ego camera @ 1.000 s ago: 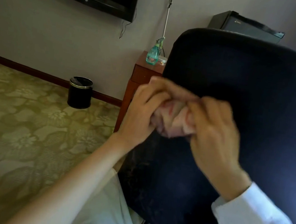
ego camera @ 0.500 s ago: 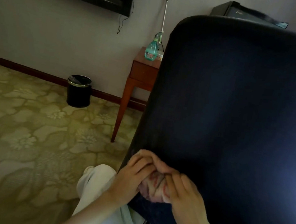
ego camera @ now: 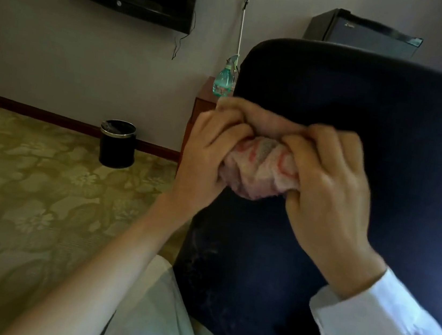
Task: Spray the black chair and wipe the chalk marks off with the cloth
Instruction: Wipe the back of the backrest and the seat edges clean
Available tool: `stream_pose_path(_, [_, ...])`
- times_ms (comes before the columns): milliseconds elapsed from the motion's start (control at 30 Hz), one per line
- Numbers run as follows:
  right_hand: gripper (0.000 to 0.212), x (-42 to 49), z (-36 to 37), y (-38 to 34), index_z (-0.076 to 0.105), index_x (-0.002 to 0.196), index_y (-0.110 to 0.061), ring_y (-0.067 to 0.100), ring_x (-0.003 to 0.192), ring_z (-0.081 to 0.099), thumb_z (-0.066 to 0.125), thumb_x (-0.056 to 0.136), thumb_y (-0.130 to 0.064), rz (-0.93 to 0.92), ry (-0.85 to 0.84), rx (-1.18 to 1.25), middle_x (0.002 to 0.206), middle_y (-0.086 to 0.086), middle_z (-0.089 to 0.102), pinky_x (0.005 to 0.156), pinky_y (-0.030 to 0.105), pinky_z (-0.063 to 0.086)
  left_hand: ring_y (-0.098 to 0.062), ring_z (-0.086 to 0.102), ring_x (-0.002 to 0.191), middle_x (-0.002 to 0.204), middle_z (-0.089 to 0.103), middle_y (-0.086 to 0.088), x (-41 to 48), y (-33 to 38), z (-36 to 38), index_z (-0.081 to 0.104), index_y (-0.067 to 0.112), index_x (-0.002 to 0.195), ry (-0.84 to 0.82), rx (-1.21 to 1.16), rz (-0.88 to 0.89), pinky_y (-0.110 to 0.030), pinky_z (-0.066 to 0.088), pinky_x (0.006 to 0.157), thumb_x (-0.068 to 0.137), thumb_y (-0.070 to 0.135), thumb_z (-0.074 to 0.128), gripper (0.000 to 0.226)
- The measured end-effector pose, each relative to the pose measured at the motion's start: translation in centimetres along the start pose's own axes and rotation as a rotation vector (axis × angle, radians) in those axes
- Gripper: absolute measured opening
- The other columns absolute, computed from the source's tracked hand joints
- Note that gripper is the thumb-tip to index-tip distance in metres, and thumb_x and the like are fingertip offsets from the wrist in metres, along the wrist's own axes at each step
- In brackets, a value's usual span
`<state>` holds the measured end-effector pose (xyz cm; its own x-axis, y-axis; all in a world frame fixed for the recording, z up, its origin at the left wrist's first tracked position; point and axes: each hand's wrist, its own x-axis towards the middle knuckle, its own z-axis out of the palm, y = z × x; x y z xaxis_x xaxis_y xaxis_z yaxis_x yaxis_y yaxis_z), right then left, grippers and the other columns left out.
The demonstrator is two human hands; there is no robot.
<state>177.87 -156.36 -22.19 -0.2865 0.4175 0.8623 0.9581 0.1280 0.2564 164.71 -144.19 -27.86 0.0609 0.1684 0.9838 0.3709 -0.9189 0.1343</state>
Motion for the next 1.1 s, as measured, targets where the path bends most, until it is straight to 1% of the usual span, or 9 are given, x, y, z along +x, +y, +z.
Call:
stream_pose_path(167, [0.041, -9.8, 4.5, -0.9, 0.069, 0.102, -0.002, 0.026, 0.093, 0.046, 0.043, 0.072, -0.007, -0.055, -0.212, -0.001, 0.101, 0.012, 0.066, 0.077, 0.036, 0.047, -0.026, 0.053, 0.108, 0.119, 0.053, -0.006, -11.1, -0.2, 1.6, 0.061, 0.01, 0.114, -0.169, -0.144, -0.127, -0.031, 0.043, 0.095, 0.097, 0.034, 0.05, 0.031])
stream_pose_path(267, [0.043, -16.2, 6.8, -1.9, 0.072, 0.097, -0.01, 0.024, 0.092, 0.047, 0.038, 0.07, -0.014, -0.089, -0.435, -0.01, 0.095, 0.006, 0.067, 0.073, 0.035, 0.055, -0.02, 0.05, 0.113, 0.121, 0.056, -0.002, -18.3, -0.2, 2.1, 0.065, 0.009, 0.112, -0.3, -0.123, -0.183, -0.03, 0.043, 0.096, 0.09, 0.025, 0.061, 0.028])
stream_pose_path(367, [0.041, -19.4, 7.7, -2.6, 0.072, 0.096, -0.014, 0.021, 0.094, 0.047, 0.039, 0.071, -0.018, -0.075, -0.569, 0.026, 0.096, 0.003, 0.066, 0.07, 0.036, 0.057, -0.017, 0.045, 0.116, 0.123, 0.052, 0.001, -21.9, -0.6, 2.1, 0.061, 0.014, 0.116, -0.443, -0.096, -0.19, -0.032, 0.044, 0.097, 0.08, 0.02, 0.07, 0.038])
stream_pose_path(467, [0.043, -18.4, 7.5, -2.6, 0.068, 0.098, -0.014, 0.021, 0.091, 0.049, 0.036, 0.07, -0.019, -0.023, -0.546, 0.068, 0.096, 0.003, 0.063, 0.066, 0.035, 0.057, -0.021, 0.047, 0.113, 0.123, 0.051, -0.001, -21.3, -1.0, 1.8, 0.06, 0.014, 0.116, -0.494, -0.064, -0.145, -0.031, 0.046, 0.093, 0.079, 0.018, 0.07, 0.038])
stream_pose_path(600, [0.046, -11.8, 5.8, -2.5, 0.067, 0.104, -0.008, 0.025, 0.088, 0.051, 0.038, 0.069, -0.014, -0.002, -0.366, 0.071, 0.1, 0.007, 0.063, 0.065, 0.032, 0.054, -0.026, 0.05, 0.105, 0.117, 0.054, -0.008, -14.7, -1.2, 0.9, 0.065, 0.006, 0.109, -0.286, -0.065, -0.158, -0.022, 0.039, 0.091, 0.08, 0.014, 0.069, 0.03])
stream_pose_path(700, [0.037, -5.7, 3.8, -1.7, 0.066, 0.105, -0.002, 0.027, 0.092, 0.046, 0.052, 0.07, -0.006, 0.01, -0.157, 0.056, 0.105, 0.014, 0.063, 0.069, 0.034, 0.045, -0.031, 0.049, 0.104, 0.115, 0.055, -0.015, -6.9, -1.4, -0.1, 0.066, -0.002, 0.104, -0.11, -0.038, -0.101, -0.027, 0.037, 0.09, 0.082, 0.013, 0.07, 0.026])
stream_pose_path(833, [0.033, -1.6, 1.8, -0.7, 0.065, 0.108, 0.0, 0.028, 0.1, 0.046, 0.061, 0.075, -0.001, 0.009, -0.006, 0.09, 0.111, 0.017, 0.061, 0.077, 0.033, 0.045, -0.035, 0.052, 0.106, 0.113, 0.057, -0.022, -1.1, -1.9, -0.8, 0.066, -0.003, 0.103, -0.079, -0.029, -0.002, -0.035, 0.042, 0.091, 0.082, 0.01, 0.069, 0.025])
stream_pose_path(967, [0.037, -5.1, 3.9, -1.6, 0.066, 0.108, -0.002, 0.027, 0.095, 0.046, 0.048, 0.075, -0.004, -0.014, -0.066, 0.075, 0.112, 0.013, 0.063, 0.072, 0.036, 0.049, -0.033, 0.05, 0.111, 0.12, 0.053, -0.017, -6.2, -2.0, 0.1, 0.063, 0.004, 0.111, -0.084, -0.105, -0.132, -0.038, 0.043, 0.095, 0.085, 0.019, 0.064, 0.03])
stream_pose_path(1100, [0.044, -13.2, 8.3, -3.3, 0.068, 0.107, -0.009, 0.024, 0.099, 0.048, 0.042, 0.072, -0.015, -0.041, -0.306, 0.065, 0.108, 0.007, 0.065, 0.077, 0.034, 0.054, -0.025, 0.051, 0.111, 0.125, 0.048, -0.003, -16.3, -2.4, 0.4, 0.054, 0.018, 0.119, -0.256, -0.136, -0.301, -0.03, 0.042, 0.097, 0.088, 0.03, 0.061, 0.034])
